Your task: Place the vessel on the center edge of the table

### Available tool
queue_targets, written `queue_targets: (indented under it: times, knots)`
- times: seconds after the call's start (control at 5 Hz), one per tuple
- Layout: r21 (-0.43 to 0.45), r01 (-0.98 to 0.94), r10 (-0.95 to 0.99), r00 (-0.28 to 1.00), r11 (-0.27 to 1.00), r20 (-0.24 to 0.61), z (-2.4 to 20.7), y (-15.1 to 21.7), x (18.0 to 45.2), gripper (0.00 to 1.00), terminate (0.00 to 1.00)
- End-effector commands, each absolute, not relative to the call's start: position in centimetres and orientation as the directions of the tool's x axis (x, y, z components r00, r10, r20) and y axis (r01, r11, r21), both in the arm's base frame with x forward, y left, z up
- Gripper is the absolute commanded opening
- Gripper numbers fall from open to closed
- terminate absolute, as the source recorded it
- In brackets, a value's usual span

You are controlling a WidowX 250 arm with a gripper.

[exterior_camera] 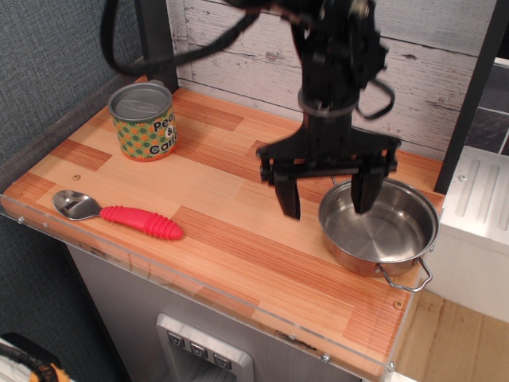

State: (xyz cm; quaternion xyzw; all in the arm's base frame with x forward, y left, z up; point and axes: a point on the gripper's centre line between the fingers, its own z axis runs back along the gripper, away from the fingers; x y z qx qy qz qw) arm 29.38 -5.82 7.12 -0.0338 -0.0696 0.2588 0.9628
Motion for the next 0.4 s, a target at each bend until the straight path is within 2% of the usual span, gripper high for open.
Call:
queue_targets:
  times: [0.0, 0.2]
  knots:
    - [-0.03, -0.487, 0.486, 0.863, 0.873, 0.136, 10.9, -3.0, 28.2, 1.0, 0.0]
    - [-0.001, -0.471, 0.465, 0.871, 0.882, 0.156, 11.9, -1.2, 28.1, 1.0, 0.0]
